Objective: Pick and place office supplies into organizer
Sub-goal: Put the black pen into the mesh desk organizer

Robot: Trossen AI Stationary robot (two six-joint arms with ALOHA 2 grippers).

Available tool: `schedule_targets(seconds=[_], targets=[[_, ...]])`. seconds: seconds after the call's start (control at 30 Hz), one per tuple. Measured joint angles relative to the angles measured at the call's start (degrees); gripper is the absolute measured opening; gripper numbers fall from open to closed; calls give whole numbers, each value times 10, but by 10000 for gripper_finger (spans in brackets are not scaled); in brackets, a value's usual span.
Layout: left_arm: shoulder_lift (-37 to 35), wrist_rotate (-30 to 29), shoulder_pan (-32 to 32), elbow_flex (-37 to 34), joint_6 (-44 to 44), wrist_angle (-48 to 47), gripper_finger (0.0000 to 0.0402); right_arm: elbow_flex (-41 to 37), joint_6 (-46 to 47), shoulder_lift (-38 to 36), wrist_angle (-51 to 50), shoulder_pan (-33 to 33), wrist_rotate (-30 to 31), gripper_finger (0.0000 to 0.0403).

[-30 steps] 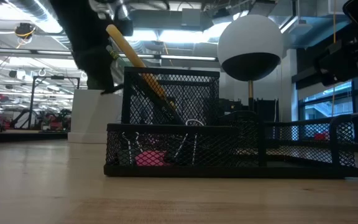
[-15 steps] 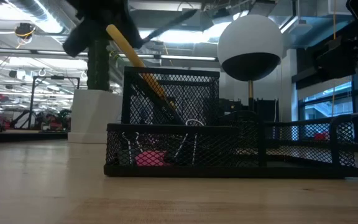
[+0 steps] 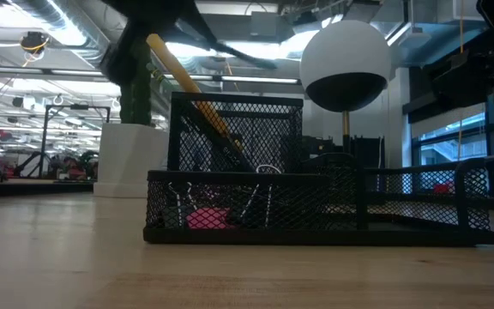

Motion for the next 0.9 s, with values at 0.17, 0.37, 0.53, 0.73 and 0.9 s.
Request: schedule_targets(seconds=[0.17, 0.37, 0.53, 0.73, 0.9], targets=[[30, -22, -11, 0, 9, 6, 33, 0, 13, 0, 3, 0, 0, 236], [45, -21, -28, 0, 10, 9, 33, 0, 13, 0, 4, 0, 0, 236], [45, -15, -34, 0, 29, 9, 33, 0, 13, 0, 4, 0, 0, 236], [44, -12, -27, 14, 44, 0, 33, 0, 10, 0, 4, 0, 21, 236], [44, -10, -34, 40, 50, -44, 33, 0, 9, 0, 4, 0, 25, 236]])
